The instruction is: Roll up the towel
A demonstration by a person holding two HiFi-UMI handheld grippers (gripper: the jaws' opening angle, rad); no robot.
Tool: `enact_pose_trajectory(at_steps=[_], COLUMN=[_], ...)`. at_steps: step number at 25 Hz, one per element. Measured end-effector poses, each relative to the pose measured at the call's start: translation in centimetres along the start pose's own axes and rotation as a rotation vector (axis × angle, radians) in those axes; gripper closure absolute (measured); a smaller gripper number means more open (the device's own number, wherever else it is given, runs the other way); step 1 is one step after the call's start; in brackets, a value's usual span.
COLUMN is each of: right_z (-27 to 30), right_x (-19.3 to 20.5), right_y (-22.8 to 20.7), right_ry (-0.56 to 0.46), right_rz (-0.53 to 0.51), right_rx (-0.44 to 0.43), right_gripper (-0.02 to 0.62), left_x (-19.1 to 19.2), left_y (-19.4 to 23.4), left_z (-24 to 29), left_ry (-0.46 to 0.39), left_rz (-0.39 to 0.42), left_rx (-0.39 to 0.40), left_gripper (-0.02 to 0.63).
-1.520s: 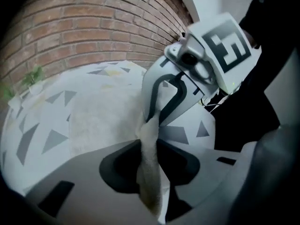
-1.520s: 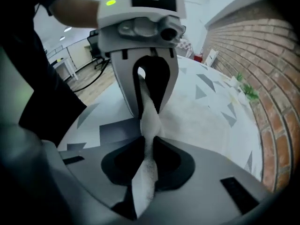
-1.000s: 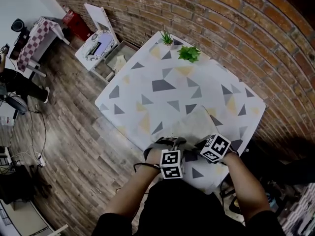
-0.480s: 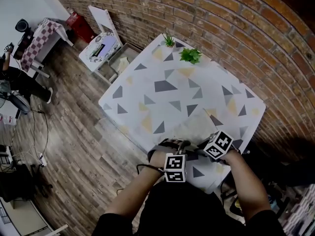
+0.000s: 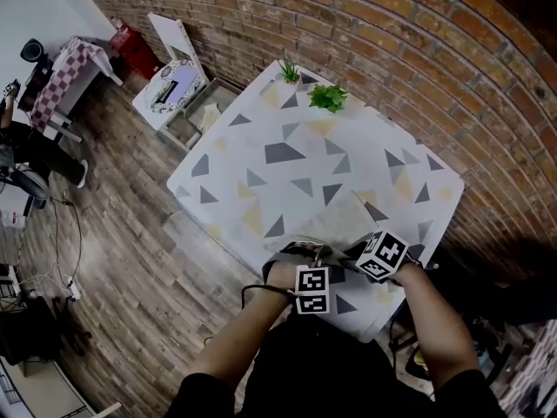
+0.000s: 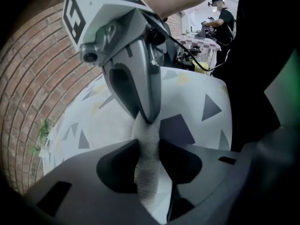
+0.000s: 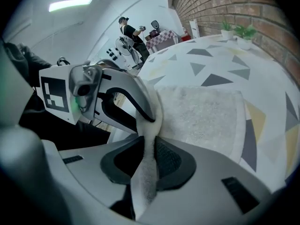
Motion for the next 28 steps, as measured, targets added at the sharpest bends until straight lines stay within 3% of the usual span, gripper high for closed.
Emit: enact_pose_trajectory(at_steps=[2, 4, 8, 12, 21, 24, 28], right_z=[-0.9, -2.2, -3.6, -2.9, -1.0, 0.1, 0.8], right_x=[-0.1, -0.2, -0.2, 0.8, 2.0, 2.1, 2.0], right_y=[-0.4, -0.5, 1.4, 2.7, 5.2, 5.0, 3.4], right_ry=[-0.016, -0.029, -0.075, -0.04, -0.005, 0.04, 0.099], right_rz=[-0.016, -0.053, -0.167, -0.255, -0.436, -0.473, -0.466], right_rx=[0.066, 0.157, 0.265, 0.341, 0.46, 0.468, 0.497], right_gripper=[0.481, 0.408, 0.405, 0.395, 0.382, 0.382, 0.426], left_x=[0.0, 0.0, 0.1, -0.4, -0.9, -0.7, -0.8], left_y=[0.6, 1.1, 1.8, 2.3, 1.4, 1.9, 2.4], left_z=[0.1, 0.2, 0.1, -0.7, -0.9, -0.7, -1.0], left_ry=[-0.001, -0.004, -0.012, -0.045, -0.063, -0.066, -0.055], left_rz=[-0.019, -0.042, -0.137, -0.234, -0.361, -0.377, -0.279], left_rx=[0.01, 0.038, 0.124, 0.223, 0.386, 0.391, 0.289], left_gripper=[0.476, 0.494, 0.514, 0.523, 0.523, 0.522, 0.457])
Point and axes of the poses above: the fingertips, and each gripper's own axes: z forward along the fingers, y to its left, x out of its underside, the point moved 6 cm from there along -z, backward along the fingers, and after that the axes turned 3 degrees about -x, right-handed, at the moved point
